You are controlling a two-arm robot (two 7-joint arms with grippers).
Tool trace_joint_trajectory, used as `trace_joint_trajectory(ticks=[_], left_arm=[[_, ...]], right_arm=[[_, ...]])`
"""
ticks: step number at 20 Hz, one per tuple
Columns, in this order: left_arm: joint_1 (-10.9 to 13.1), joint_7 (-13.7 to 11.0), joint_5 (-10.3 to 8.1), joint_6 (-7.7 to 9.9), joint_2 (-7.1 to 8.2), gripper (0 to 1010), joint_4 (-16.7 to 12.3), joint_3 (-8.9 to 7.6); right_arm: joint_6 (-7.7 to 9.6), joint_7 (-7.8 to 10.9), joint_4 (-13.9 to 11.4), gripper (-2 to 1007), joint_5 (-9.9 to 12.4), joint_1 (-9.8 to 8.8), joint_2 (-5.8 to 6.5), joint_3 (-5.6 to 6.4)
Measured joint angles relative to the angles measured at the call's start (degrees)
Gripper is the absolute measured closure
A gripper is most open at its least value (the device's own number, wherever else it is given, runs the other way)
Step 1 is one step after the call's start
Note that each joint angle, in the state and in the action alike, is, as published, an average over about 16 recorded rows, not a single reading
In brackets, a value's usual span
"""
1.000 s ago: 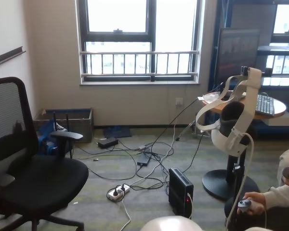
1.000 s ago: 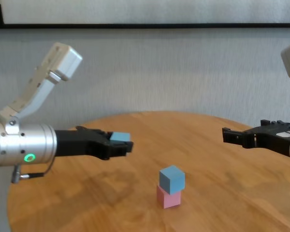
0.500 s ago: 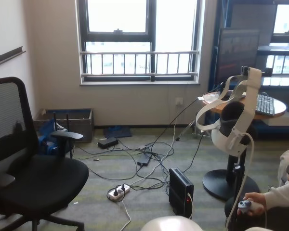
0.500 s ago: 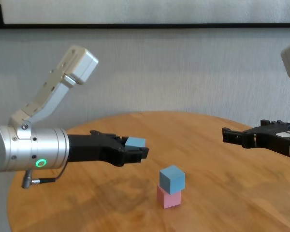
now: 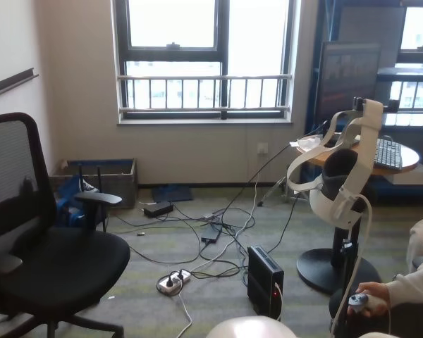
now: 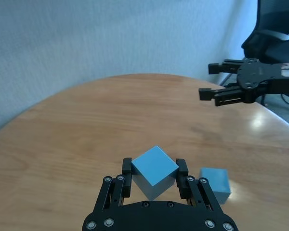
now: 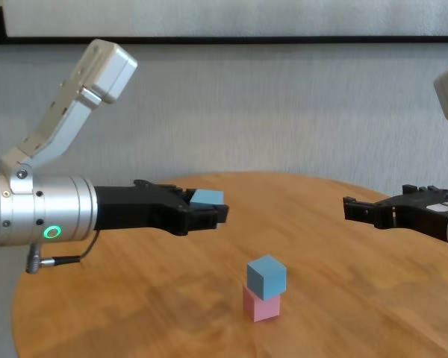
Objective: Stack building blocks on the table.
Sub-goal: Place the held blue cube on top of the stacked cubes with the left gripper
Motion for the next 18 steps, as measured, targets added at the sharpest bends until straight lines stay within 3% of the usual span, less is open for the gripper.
trace_joint_trajectory(ticks=[9,18], left_arm=[[0.22,-1.16,-1.45,-0.09,-0.62,450,-1.11,1.98],[0.82,-0.57,-1.99,0.57,-0.68,450,-2.73,3.61]], right_arm=[[0.00,0.00,0.00,0,0.00,0.00,0.00,0.00],[0.00,0.00,0.00,0,0.00,0.00,0.00,0.00]])
